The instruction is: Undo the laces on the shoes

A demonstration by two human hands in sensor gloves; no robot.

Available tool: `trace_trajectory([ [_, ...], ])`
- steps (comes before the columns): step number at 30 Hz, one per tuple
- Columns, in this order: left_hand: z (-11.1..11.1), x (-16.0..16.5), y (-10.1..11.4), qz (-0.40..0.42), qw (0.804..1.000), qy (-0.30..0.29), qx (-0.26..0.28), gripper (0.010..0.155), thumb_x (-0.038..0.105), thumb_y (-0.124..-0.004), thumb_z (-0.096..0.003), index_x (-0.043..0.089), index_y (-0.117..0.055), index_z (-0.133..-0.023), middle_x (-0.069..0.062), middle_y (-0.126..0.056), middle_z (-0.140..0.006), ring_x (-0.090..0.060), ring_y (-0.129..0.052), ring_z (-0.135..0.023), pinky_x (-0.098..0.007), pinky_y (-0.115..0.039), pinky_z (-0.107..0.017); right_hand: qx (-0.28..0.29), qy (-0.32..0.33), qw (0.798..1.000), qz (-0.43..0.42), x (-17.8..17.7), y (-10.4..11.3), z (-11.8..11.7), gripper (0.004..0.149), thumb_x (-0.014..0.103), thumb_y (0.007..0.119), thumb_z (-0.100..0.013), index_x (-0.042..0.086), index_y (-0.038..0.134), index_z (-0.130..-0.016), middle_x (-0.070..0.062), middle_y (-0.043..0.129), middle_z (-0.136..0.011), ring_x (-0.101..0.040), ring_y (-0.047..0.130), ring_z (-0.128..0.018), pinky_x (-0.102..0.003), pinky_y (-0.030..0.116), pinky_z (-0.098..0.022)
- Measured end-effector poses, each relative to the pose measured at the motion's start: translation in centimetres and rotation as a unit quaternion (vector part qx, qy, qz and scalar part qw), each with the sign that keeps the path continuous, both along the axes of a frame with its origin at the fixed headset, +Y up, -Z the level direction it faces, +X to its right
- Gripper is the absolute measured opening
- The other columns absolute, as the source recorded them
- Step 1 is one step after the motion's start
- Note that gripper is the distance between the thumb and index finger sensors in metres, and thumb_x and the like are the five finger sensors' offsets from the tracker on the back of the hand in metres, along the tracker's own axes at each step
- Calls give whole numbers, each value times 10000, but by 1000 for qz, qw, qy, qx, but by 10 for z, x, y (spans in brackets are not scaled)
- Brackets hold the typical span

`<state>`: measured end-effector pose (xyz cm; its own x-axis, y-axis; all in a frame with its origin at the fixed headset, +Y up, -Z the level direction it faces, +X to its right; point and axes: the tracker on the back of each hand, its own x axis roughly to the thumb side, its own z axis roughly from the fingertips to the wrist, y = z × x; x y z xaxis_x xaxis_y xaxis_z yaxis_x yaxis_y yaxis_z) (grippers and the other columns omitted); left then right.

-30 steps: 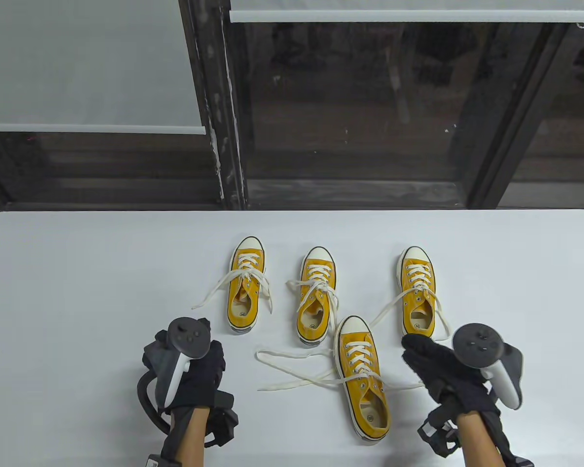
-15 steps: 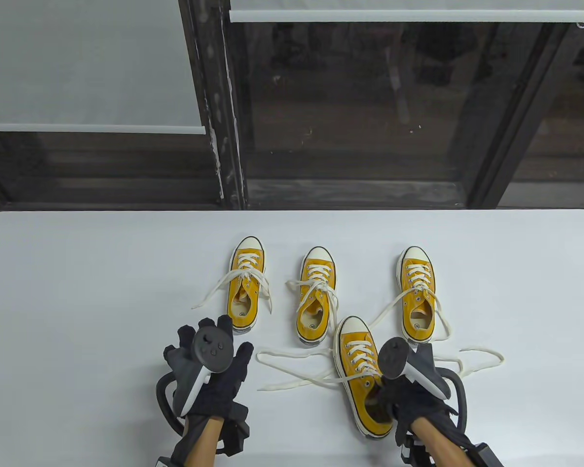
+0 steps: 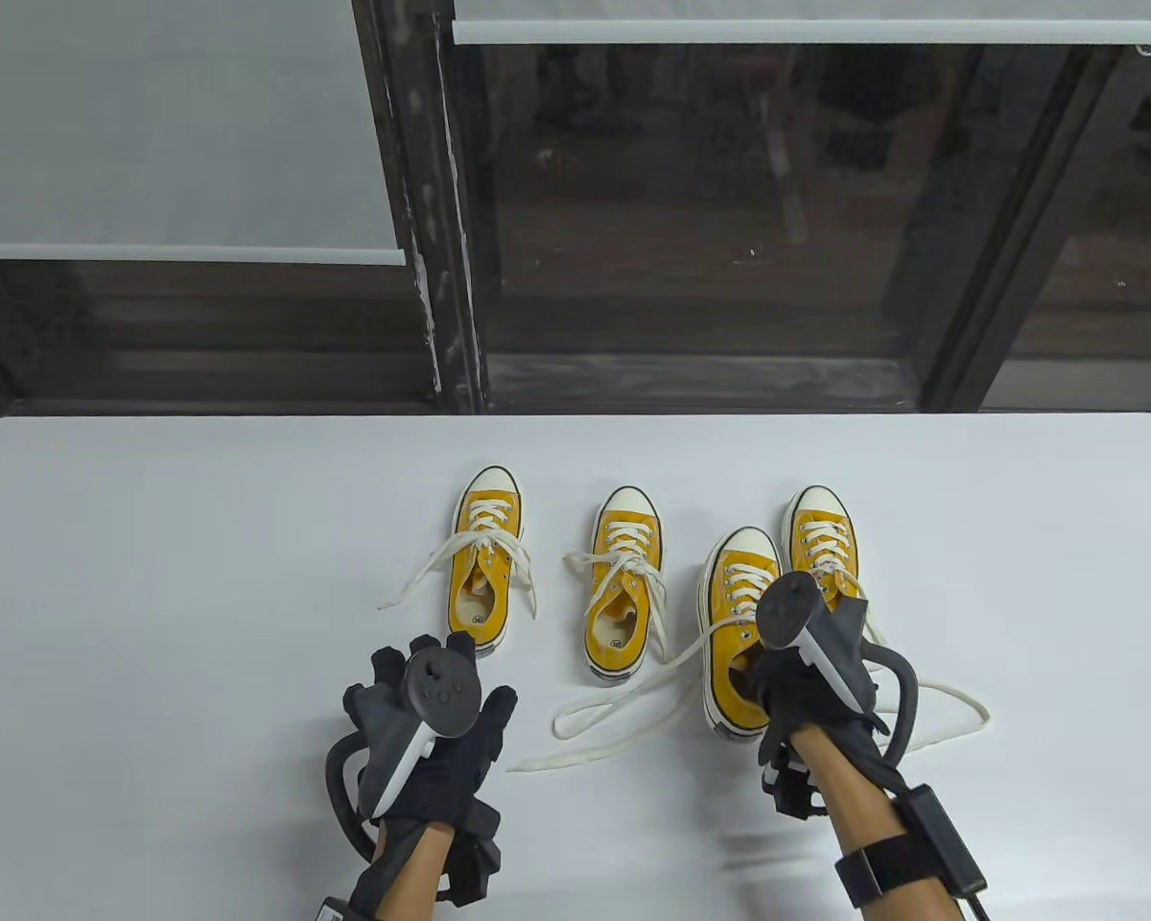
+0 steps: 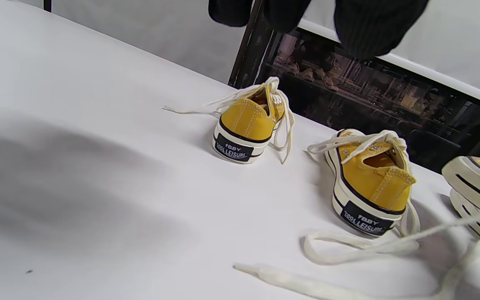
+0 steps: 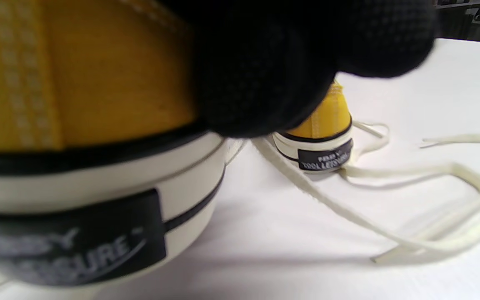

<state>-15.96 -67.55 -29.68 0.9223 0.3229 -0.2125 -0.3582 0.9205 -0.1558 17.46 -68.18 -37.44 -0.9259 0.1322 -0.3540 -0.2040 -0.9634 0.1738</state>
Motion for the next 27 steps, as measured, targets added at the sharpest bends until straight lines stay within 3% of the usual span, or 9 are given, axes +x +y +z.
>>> trace_trajectory([
  [11, -3, 0, -4, 8, 1000, -2, -17, 790, 594, -741, -539, 329, -394, -1197, -22, -338, -1308, -376, -172, -1228, -731, -151, -814, -9, -18, 995, 99, -28, -29, -64, 446, 315, 728, -617, 51, 779, -972, -37, 973, -682, -84, 1064, -321, -316, 889, -378],
  [15, -3, -1, -4, 9, 1000, 1, -16, 787, 595, -739, -540, 327, -397, -1197, -25, -339, -1308, -378, -175, -1228, -730, -155, -814, 23, -3, 990, 140, -35, -36, -70, 451, 350, 702, -625, 98, 760, -994, -20, 969, -705, -77, 1066, -348, -315, 883, -398],
  [17, -3, -2, -4, 14, 1000, 2, -18, 788, 595, -739, -540, 328, -395, -1197, -27, -337, -1308, -377, -174, -1228, -730, -154, -814, 19, 7, 988, 154, -39, -29, -67, 491, 402, 674, -632, 183, 673, -1071, -32, 885, -875, -156, 1039, -557, -373, 829, -487],
  [18, -3, -3, -4, 17, 1000, 2, -18, 790, 596, -740, -540, 326, -395, -1197, -29, -337, -1308, -380, -174, -1227, -731, -155, -813, 14, 19, 989, 145, -42, -21, -66, 544, 431, 655, -638, 210, 580, -1130, -92, 748, -1032, -269, 930, -799, -453, 759, -592],
  [19, -3, -3, -4, 18, 1000, 2, -18, 790, 594, -740, -541, 325, -393, -1197, -29, -337, -1307, -379, -174, -1227, -731, -155, -813, 1, 29, 992, 125, -46, -14, -65, 596, 442, 634, -649, 219, 463, -1176, -149, 526, -1156, -395, 671, -1005, -556, 599, -705],
  [21, -3, -3, -3, 19, 1000, 2, -15, 792, 595, -742, -540, 325, -392, -1198, -27, -339, -1307, -379, -176, -1227, -731, -158, -813, 28, 47, 994, 95, -53, 4, -61, 642, 477, 605, -656, 217, 372, -1195, -140, 366, -1205, -448, 433, -1094, -600, 484, -756],
  [23, -3, -4, -4, 21, 1000, 2, -15, 788, 593, -745, -540, 315, -406, -1196, -28, -344, -1307, -382, -184, -1226, -732, -161, -812, 29, 55, 997, 38, -62, 13, -58, 641, 496, 602, -658, 230, 376, -1196, -116, 383, -1208, -409, 460, -1093, -587, 478, -767],
  [25, -3, -4, -4, 23, 1000, 1, -16, 781, 590, -745, -542, 305, -420, -1192, -31, -344, -1305, -381, -184, -1225, -731, -164, -812, 1, 72, 997, -15, -72, 15, -57, 590, 502, 619, -653, 223, 509, -1161, -92, 638, -1098, -311, 754, -933, -517, 626, -700],
  [27, -2, -4, -4, 22, 1000, 0, -17, 781, 589, -746, -541, 301, -425, -1192, -28, -348, -1305, -380, -187, -1224, -731, -166, -812, -59, 73, 994, -54, -83, 6, -58, 590, 508, 623, -655, 179, 564, -1140, -60, 800, -955, -245, 889, -730, -466, 714, -603],
])
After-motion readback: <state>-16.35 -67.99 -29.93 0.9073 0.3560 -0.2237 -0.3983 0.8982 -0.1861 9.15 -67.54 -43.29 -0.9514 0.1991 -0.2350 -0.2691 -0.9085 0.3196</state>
